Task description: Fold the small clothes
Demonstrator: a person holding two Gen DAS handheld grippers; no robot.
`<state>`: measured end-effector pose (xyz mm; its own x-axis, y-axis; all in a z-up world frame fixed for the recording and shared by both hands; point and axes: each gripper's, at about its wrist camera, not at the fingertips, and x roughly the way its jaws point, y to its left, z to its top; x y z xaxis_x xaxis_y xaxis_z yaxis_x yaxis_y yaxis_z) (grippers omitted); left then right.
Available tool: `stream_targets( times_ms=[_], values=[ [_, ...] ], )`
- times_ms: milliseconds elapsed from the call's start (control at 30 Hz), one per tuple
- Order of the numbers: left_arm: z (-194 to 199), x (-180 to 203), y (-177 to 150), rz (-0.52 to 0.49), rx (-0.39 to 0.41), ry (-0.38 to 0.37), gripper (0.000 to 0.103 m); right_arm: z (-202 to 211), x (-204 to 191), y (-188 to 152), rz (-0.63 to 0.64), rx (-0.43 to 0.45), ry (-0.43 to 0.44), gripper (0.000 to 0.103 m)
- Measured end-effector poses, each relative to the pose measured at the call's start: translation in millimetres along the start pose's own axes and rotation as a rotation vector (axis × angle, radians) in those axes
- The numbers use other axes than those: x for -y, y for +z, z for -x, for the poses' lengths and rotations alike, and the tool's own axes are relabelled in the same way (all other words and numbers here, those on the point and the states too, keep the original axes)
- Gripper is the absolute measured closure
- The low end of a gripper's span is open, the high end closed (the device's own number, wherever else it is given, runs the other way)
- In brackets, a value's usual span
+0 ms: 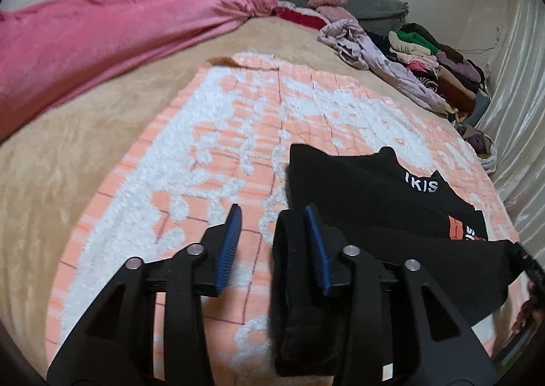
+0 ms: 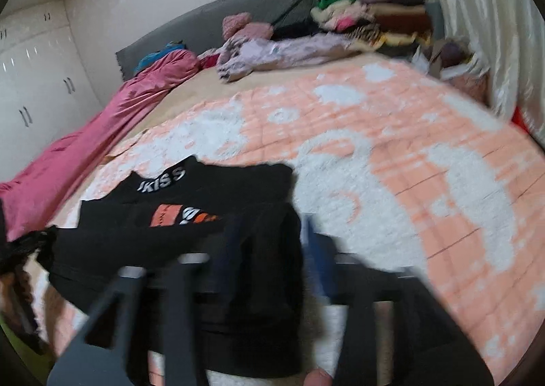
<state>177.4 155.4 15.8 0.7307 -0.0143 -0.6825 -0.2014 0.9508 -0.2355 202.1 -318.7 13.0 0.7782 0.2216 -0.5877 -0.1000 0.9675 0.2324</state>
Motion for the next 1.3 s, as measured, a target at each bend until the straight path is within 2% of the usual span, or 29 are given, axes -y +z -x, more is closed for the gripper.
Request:
stream_targets(
  times_ms=[67,133,200,367,467,600,667,767,900,1067,1200,1300],
  values=[
    [4,3,0,-0.018,0.015,0.008,0.069,8,-3,1,0.021,0.022,-0.015,0.048],
    [9,5,0,-0.031,0.028,0.009,0.062,18,-9,2,0.055,0.037,-0.021,0.048],
    [12,7,-1,-0.036,0.034,0.002,0.061,25,-16,1,0.084,0.048,-0.017,0.048],
    [22,13,-5,-0.064,0.056,0.015,0.060,41,-44,-7,0.181,0.049,0.035,0.048],
    [30,17,-7,-0.070,0.072,0.003,0.058,41,-63,-17,0.223,0.008,0.096,0.048],
    [49,19,-15,-0.094,0.135,0.041,0.058,33,-85,-32,0.251,-0.057,0.172,0.048],
    [56,18,-19,-0.095,0.146,0.027,0.058,28,-95,-40,0.263,-0.083,0.196,0.048],
    [64,24,-32,-0.119,0.146,0.001,0.058,22,-108,-52,0.296,-0.127,0.222,0.057],
    [59,46,-59,-0.189,0.081,-0.062,0.059,17,-120,-65,0.333,-0.174,0.243,0.070],
    [36,84,-87,-0.316,-0.032,-0.117,0.064,6,-134,-77,0.377,-0.217,0.219,0.071],
    [17,98,-95,-0.377,-0.071,-0.083,0.064,-9,-135,-80,0.380,-0.250,0.189,0.071],
    [11,103,-94,-0.404,-0.074,-0.061,0.063,-16,-135,-78,0.370,-0.240,0.188,0.071]
  ],
)
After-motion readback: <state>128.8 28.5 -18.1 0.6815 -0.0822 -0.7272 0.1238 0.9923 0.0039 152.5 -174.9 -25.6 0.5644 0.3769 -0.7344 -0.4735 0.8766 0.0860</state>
